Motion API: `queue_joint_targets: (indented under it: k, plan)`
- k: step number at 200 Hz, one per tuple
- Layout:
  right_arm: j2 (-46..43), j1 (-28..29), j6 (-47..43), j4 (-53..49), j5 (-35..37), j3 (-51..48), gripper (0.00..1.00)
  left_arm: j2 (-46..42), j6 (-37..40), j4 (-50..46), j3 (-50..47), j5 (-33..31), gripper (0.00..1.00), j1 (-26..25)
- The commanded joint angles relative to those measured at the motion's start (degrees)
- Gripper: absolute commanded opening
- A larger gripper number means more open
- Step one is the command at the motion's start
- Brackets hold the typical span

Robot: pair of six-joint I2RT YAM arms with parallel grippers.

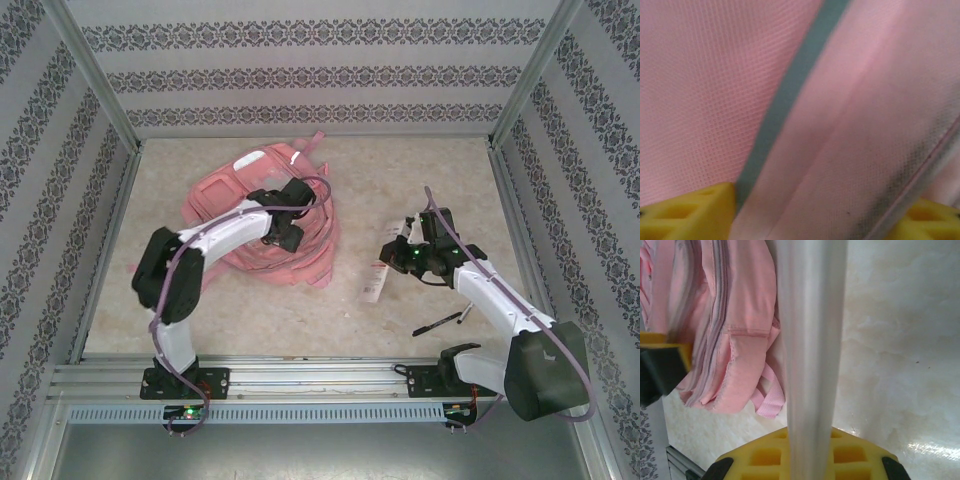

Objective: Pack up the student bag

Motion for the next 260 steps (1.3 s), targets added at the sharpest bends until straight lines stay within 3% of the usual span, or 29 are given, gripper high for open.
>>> queue_joint_targets:
  k: [1, 7, 13, 40, 61, 100, 136, 158, 212, 228, 260]
  plan:
    - [0.37, 2.06, -0.43, 0.25, -1.65, 1.56, 0.00, 1.04, 0.11, -7.04, 5.39, -3.70, 0.24, 3.07]
    - [0.75, 2.88, -0.14, 0.90, -3.44, 1.65, 0.00, 0.33, 0.02, -7.09, 6.23, -0.73, 0.09, 3.78]
    - [1.38, 3.90, 0.48, 1.97, -6.10, 1.65, 0.00, -0.77, -0.10, -6.75, 7.00, 2.84, 0.00, 4.23]
    - [7.11, 10.91, 11.70, 12.34, -18.67, 1.66, 0.00, -9.40, -2.07, -0.75, 6.98, 16.81, 0.00, 4.41]
    - [10.83, 15.44, 23.43, 25.15, -21.13, 2.27, 0.00, -13.89, -4.16, 0.35, 8.90, 20.67, 0.00, 4.64]
    - [20.83, 18.64, 36.38, 38.22, -13.97, 8.85, 0.03, -14.97, -4.87, -4.07, 15.48, 25.71, 0.00, 5.94]
    - [35.89, 19.98, 42.63, 53.89, 0.47, 16.02, 0.00, -15.08, -8.12, -2.59, 16.60, 31.89, 0.00, 6.63]
    - [44.86, 20.23, 40.63, 55.72, 6.36, 23.61, 0.00, -14.82, -8.49, -3.22, 17.45, 33.25, 0.00, 6.67]
    - [55.36, 22.18, 42.32, 51.31, 20.31, 31.61, 0.24, -15.23, -7.27, -4.29, 17.43, 33.93, 0.00, 6.98]
    - [55.23, 22.36, 43.77, 47.41, 20.11, 32.06, 0.29, -15.15, -6.97, -4.15, 16.94, 33.59, 0.00, 7.22]
    - [46.11, 22.71, 40.93, 27.37, 26.79, 30.04, 0.38, -15.23, -6.47, -3.61, 15.24, 32.32, 0.00, 7.87]
